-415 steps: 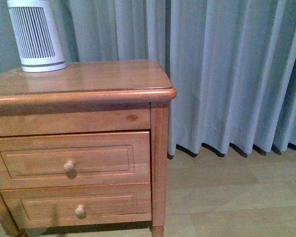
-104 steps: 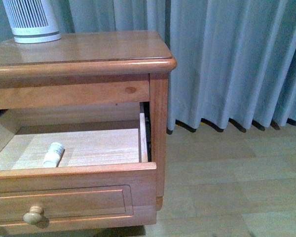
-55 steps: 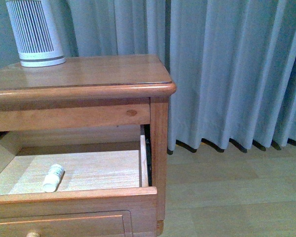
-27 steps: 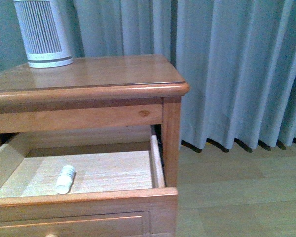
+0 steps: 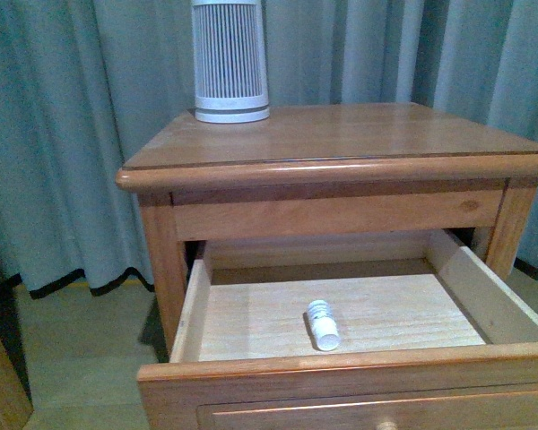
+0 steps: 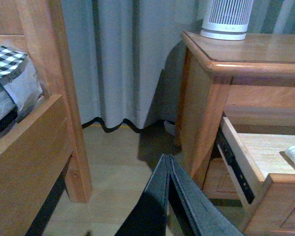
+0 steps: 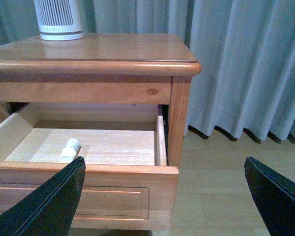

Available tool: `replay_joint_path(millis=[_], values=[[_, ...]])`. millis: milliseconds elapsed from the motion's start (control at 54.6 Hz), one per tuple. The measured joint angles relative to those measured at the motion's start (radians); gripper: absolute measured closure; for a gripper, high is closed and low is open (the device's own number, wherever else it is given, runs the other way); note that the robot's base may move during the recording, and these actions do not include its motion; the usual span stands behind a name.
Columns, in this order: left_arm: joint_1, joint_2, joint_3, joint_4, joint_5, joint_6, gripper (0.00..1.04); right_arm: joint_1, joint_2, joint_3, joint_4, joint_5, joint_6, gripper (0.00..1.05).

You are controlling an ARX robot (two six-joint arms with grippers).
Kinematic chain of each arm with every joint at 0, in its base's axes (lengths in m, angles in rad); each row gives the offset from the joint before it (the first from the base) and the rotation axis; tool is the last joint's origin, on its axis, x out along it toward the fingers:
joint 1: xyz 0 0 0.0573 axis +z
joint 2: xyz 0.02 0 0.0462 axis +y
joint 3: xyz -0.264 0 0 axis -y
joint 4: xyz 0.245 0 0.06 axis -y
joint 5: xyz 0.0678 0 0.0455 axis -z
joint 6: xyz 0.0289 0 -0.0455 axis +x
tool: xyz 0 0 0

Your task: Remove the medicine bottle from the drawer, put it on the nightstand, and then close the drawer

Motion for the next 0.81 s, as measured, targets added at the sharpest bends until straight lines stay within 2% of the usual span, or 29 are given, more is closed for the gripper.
replay_joint_path(millis=[146,201,238,274,384,531,659,805], values=[[0.0,0.0,0.0,0.0,0.0,0.0,0.75,0.0,0.0,0.0,-0.001,0.0,0.0,0.07],[0.0,0.0,0.0,0.0,0.001,0.0,0.64,-0.036,0.08,0.053,-0.129,-0.133,0.06,0.07],[0.0,0.0,0.0,0.0,0.002,0.0,0.59,-0.044,0.164,0.092,-0.166,-0.183,0.08,0.07],[0.0,0.0,0.0,0.0,0.002,0.0,0.5,-0.037,0.31,0.161,-0.139,-0.216,0.097,0.07],[0.0,0.0,0.0,0.0,0.002,0.0,0.29,0.016,0.63,0.379,0.019,-0.179,0.105,0.07],[0.0,0.0,0.0,0.0,0.002,0.001,0.05,0.101,0.974,0.642,0.105,-0.114,0.106,0.07],[0.0,0.0,0.0,0.0,0.003,0.001,0.06,0.175,1.269,0.832,0.124,-0.064,0.071,0.07],[0.0,0.0,0.0,0.0,0.002,0.001,0.06,0.22,1.541,0.975,0.104,-0.014,0.055,0.07]])
